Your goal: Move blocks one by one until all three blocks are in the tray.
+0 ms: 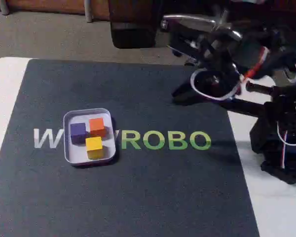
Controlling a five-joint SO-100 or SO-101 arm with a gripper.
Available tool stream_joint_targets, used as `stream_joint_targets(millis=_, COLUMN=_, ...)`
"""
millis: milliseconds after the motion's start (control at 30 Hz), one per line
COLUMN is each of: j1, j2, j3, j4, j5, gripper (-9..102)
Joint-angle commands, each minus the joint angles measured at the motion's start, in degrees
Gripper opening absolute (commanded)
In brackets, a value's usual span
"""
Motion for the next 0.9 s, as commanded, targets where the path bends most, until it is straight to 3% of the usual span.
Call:
stream_joint_targets(millis=0, j1=-0.35, j2=18.46, j3=10.9, j4=4.92, j5=-3.69, gripper=-8)
stream_joint_targets(millis=67, j1=-0.7, j2=30.85, j3=16.0, j4=11.78, j5=-4.92, gripper=-8)
stream_joint_targets(millis=167, j1=-1.67, j2=32.34, j3=16.52, j4=17.49, j5=-6.33, gripper=-8)
stream_joint_targets(millis=667, j1=-0.35, j2=32.34, j3=29.79, j4=14.5, j5=-11.34, gripper=-8)
stream_joint_targets(millis=867, j1=-1.76, j2=32.34, j3=29.79, j4=18.37, j5=-11.25, gripper=-8)
